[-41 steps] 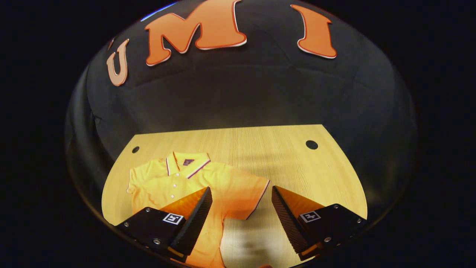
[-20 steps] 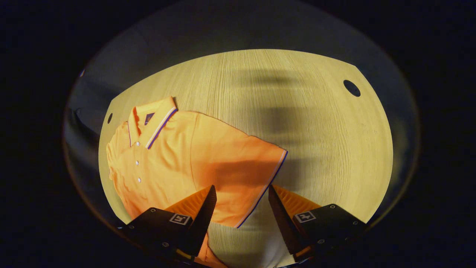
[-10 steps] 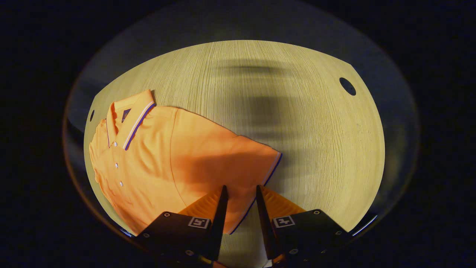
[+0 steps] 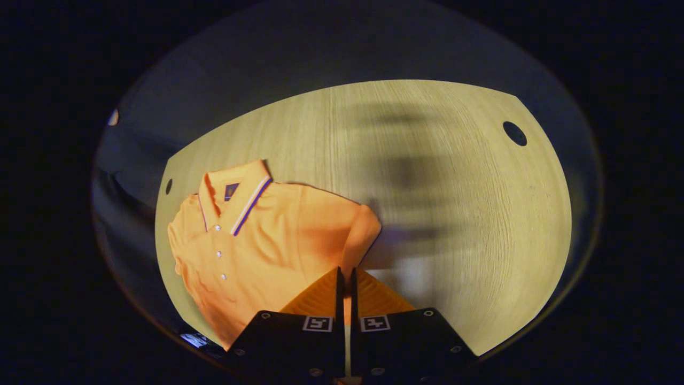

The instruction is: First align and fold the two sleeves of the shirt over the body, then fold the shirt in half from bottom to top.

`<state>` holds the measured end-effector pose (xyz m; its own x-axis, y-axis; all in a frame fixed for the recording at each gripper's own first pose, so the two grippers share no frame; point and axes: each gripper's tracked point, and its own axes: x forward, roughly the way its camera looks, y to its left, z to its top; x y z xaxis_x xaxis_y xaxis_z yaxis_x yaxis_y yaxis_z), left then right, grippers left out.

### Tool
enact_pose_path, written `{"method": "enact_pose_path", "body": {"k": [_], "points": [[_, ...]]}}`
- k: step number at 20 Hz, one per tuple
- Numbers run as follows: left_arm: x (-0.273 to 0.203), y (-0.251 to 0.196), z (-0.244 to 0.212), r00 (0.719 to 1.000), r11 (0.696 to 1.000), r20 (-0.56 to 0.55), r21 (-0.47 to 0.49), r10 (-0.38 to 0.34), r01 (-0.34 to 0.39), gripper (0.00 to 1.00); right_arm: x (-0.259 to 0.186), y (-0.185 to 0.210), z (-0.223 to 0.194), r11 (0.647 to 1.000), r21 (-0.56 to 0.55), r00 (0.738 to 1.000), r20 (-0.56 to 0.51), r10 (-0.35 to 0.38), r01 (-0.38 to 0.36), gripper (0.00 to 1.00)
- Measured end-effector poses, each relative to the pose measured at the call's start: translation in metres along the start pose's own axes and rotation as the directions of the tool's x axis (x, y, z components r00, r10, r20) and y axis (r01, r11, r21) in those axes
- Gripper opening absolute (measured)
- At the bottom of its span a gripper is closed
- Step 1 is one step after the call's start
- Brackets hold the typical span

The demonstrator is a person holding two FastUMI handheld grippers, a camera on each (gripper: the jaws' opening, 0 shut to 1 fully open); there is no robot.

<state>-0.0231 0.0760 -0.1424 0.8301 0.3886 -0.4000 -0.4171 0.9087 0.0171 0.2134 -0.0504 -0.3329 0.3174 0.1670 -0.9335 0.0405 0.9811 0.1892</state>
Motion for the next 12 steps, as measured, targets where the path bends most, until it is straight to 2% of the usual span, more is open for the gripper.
{"method": "enact_pose_path", "body": {"k": [2,6,8,10,11,12], "points": [[-0.002,0.002,0.002,1.000,1.000,0.004,-0.001,0.001,-0.001,0.97,-0.010,0.021,0.002,0.999,-0.031,0.999,0.009,0.031,-0.030,0.05],[-0.005,0.008,0.001,1.000,1.000,0.015,-0.022,0.008,-0.007,0.97,-0.021,0.065,0.003,0.996,-0.012,0.996,-0.011,0.091,-0.091,0.05],[-0.005,0.016,0.002,1.000,0.999,0.017,-0.030,0.020,-0.020,0.97,-0.019,0.079,0.006,0.994,-0.037,0.995,-0.004,0.101,-0.101,0.04],[-0.002,0.022,-0.001,1.000,0.999,0.011,-0.048,0.019,-0.018,0.97,-0.022,0.098,0.004,0.988,-0.035,0.988,-0.017,0.151,-0.151,0.06],[0.001,0.021,-0.007,1.000,0.997,-0.005,-0.078,-0.001,0.001,0.97,-0.025,0.113,0.002,0.979,-0.027,0.979,-0.022,0.202,-0.202,0.16],[0.007,0.021,-0.013,0.999,0.993,-0.036,-0.113,-0.023,0.019,0.97,-0.028,0.118,0.002,0.976,-0.032,0.976,-0.017,0.217,-0.218,0.34]]}}
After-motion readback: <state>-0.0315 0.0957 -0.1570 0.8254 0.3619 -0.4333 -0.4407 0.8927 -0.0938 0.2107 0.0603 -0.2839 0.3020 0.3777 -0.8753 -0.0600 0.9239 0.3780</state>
